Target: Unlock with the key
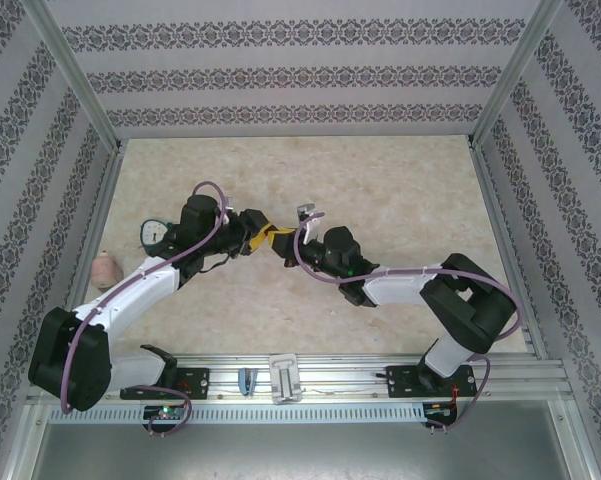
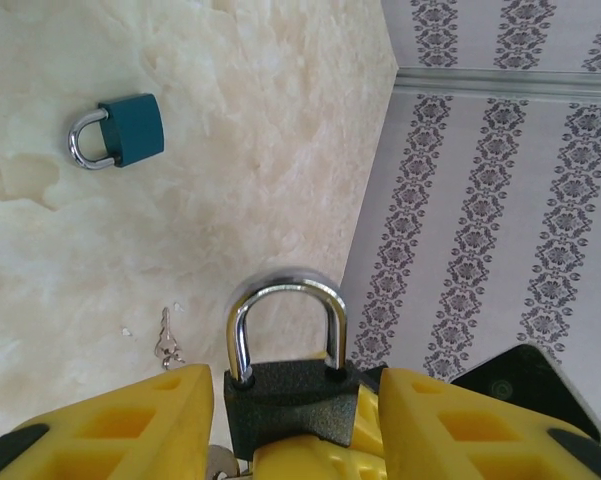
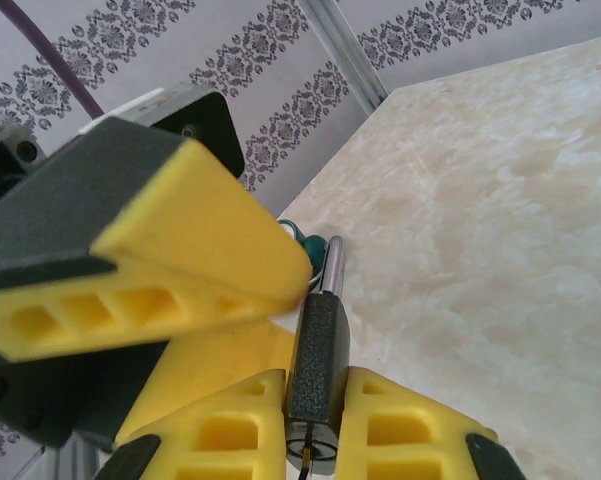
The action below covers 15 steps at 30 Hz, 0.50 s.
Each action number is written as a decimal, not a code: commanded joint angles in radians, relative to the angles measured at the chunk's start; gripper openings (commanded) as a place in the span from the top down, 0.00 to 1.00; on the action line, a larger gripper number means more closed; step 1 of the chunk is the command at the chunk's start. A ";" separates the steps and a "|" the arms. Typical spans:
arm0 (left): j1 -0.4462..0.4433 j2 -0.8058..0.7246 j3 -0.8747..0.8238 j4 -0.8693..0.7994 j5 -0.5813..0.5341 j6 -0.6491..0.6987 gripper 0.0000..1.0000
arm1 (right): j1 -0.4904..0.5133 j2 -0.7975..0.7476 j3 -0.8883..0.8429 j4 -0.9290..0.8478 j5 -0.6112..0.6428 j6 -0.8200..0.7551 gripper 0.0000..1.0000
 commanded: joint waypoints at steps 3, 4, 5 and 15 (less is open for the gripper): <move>0.028 -0.054 0.013 -0.103 -0.032 0.083 0.52 | -0.012 -0.089 -0.037 -0.010 -0.040 -0.053 1.00; 0.030 -0.058 0.024 -0.134 -0.042 0.101 0.51 | -0.013 -0.101 -0.042 -0.014 -0.058 -0.059 1.00; 0.031 -0.058 0.037 -0.158 -0.047 0.117 0.51 | -0.014 -0.114 -0.044 -0.023 -0.069 -0.063 1.00; 0.032 -0.018 0.076 -0.189 -0.022 0.150 0.51 | -0.019 -0.163 -0.046 -0.039 -0.155 -0.076 1.00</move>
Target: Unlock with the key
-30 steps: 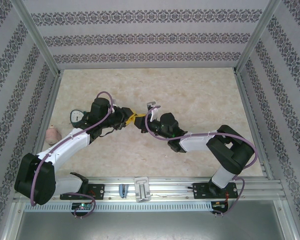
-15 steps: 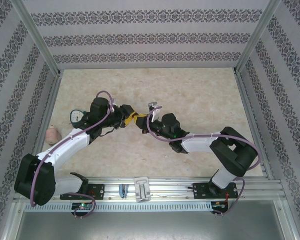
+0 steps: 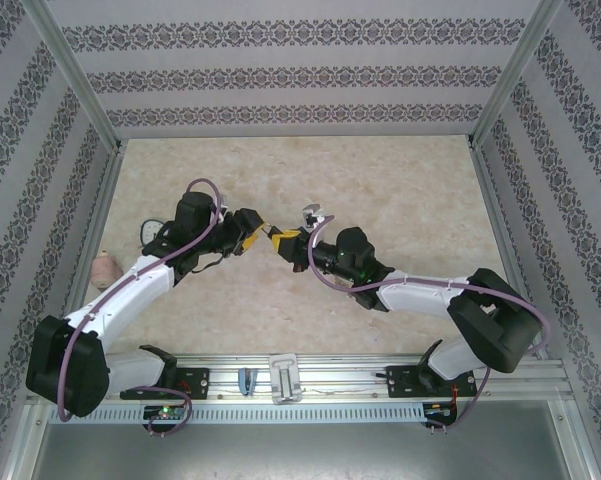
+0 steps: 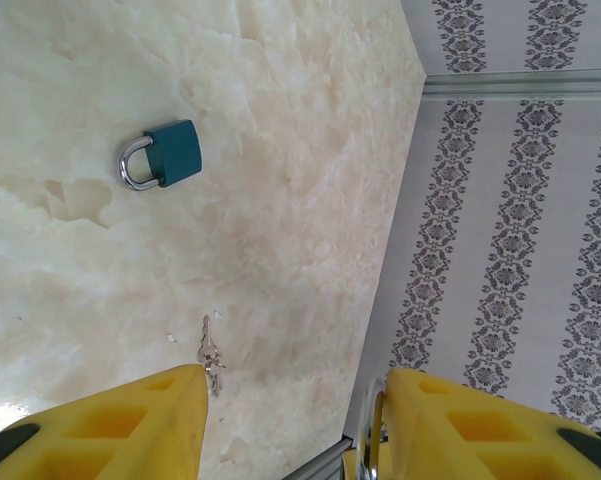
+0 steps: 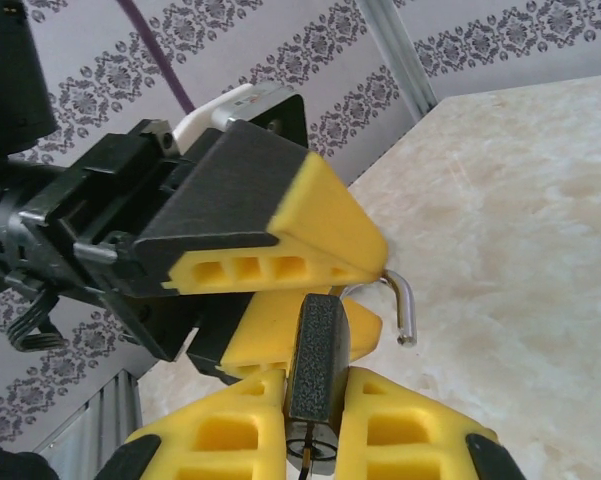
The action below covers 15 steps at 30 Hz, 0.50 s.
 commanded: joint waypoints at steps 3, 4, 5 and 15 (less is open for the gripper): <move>0.010 0.012 0.035 -0.058 0.004 0.043 0.52 | -0.011 -0.028 -0.007 0.020 -0.054 -0.040 1.00; 0.010 0.015 0.037 -0.068 0.006 0.048 0.53 | -0.011 -0.033 -0.007 0.016 -0.050 -0.048 1.00; 0.010 0.016 0.036 -0.073 0.005 0.049 0.54 | -0.011 -0.038 -0.007 0.008 -0.045 -0.055 1.00; 0.009 0.020 0.026 -0.073 0.004 0.046 0.71 | -0.041 -0.070 -0.011 -0.054 -0.028 -0.075 1.00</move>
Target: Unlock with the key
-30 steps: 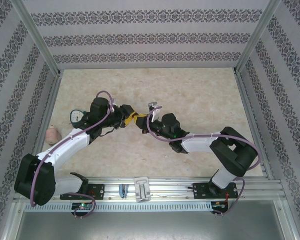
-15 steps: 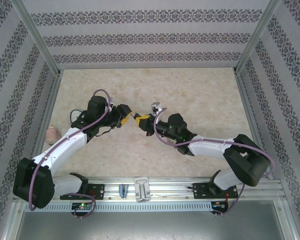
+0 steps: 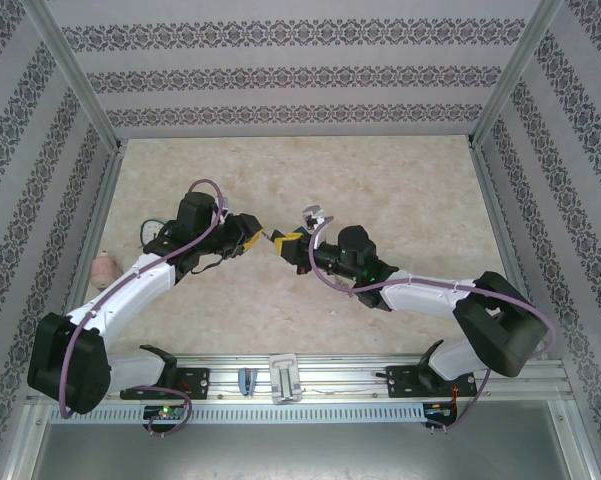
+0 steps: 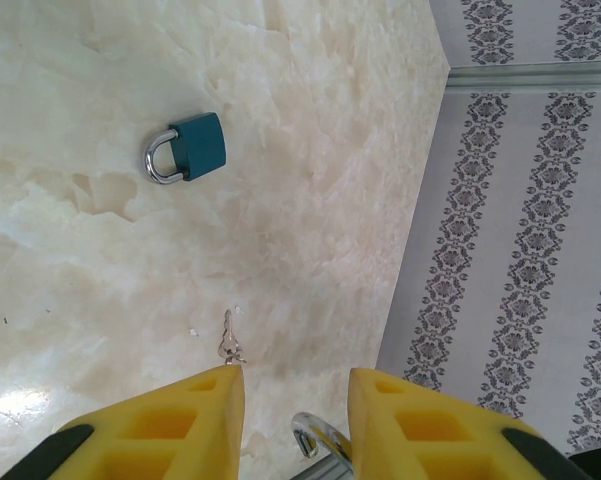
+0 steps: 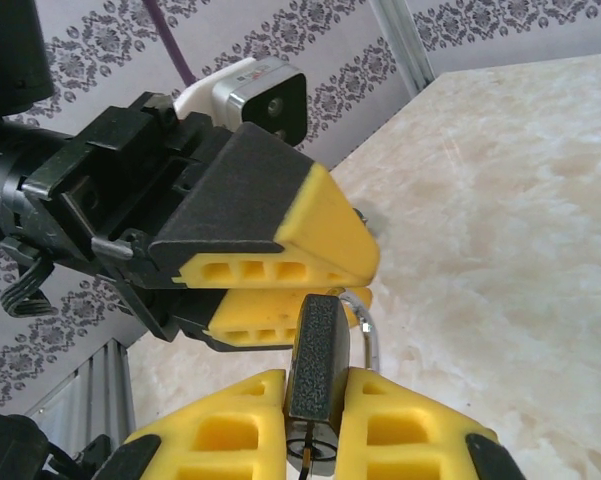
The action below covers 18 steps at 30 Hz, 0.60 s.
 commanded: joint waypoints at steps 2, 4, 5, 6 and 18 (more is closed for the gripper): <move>0.011 0.010 0.019 -0.029 0.005 0.019 0.73 | -0.015 -0.039 -0.013 0.037 -0.001 -0.022 1.00; 0.010 0.008 0.019 -0.026 0.002 0.019 0.68 | -0.014 -0.037 -0.017 0.039 -0.005 -0.019 1.00; 0.010 0.008 0.018 -0.019 0.001 0.017 0.67 | -0.014 -0.036 -0.020 0.039 -0.005 -0.016 1.00; 0.011 0.005 0.018 -0.013 -0.001 0.016 0.67 | -0.015 -0.035 -0.024 0.041 -0.005 -0.012 1.00; 0.029 -0.113 -0.065 0.006 -0.078 0.016 0.55 | -0.028 0.015 -0.050 0.071 0.001 0.061 1.00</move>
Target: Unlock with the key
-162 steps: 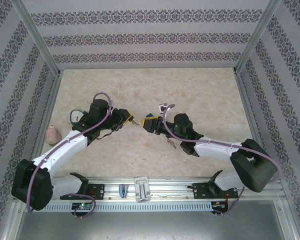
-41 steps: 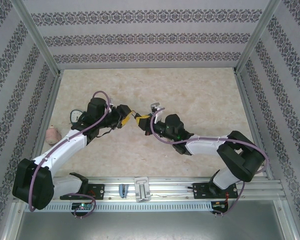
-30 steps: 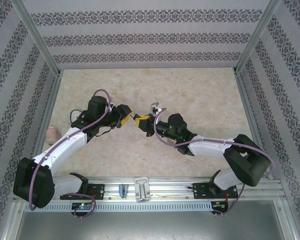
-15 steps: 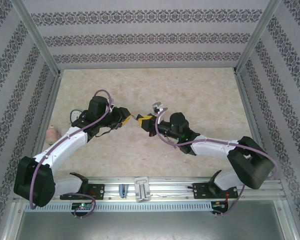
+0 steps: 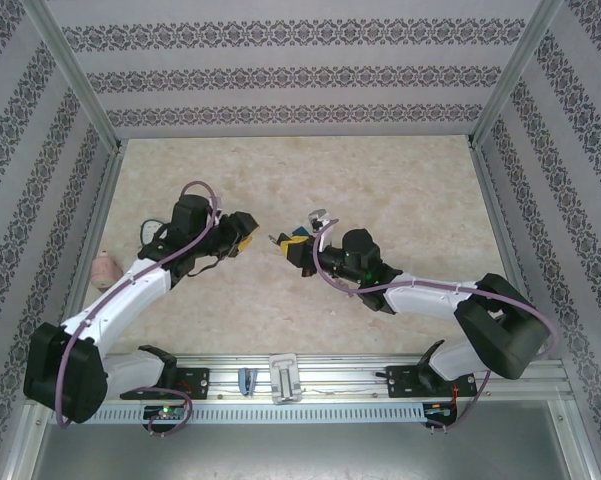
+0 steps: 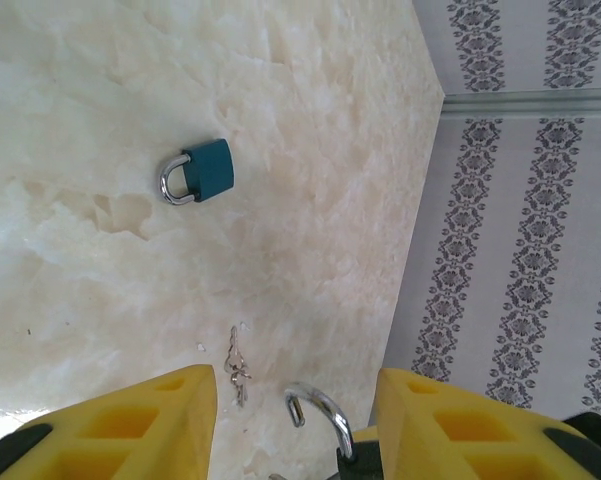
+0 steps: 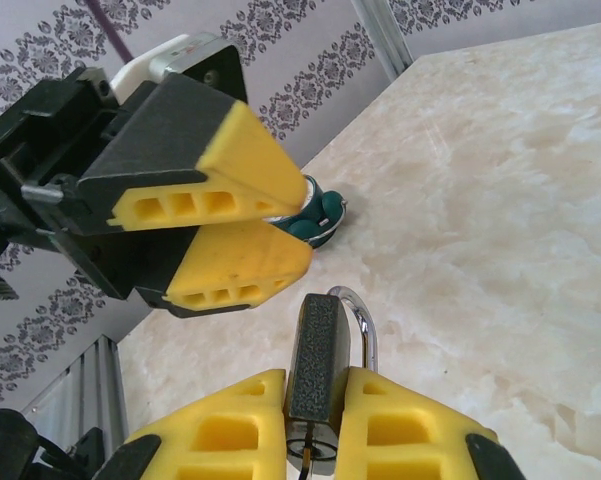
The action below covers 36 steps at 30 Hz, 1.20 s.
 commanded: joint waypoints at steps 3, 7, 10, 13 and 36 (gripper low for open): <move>0.017 -0.090 -0.057 0.005 -0.052 0.019 0.55 | -0.013 0.080 0.012 0.078 -0.006 0.071 1.00; 0.024 -0.132 -0.086 0.012 -0.061 0.018 0.55 | -0.006 0.193 0.051 0.143 -0.034 0.142 1.00; 0.026 -0.146 -0.101 0.017 -0.060 0.015 0.54 | 0.010 0.291 0.112 0.173 -0.062 0.188 1.00; 0.030 -0.142 -0.105 0.023 -0.052 0.011 0.53 | 0.034 0.382 0.187 0.180 -0.093 0.218 1.00; 0.038 -0.135 -0.151 0.101 -0.029 -0.043 0.53 | 0.025 0.736 0.475 0.146 -0.187 0.508 1.00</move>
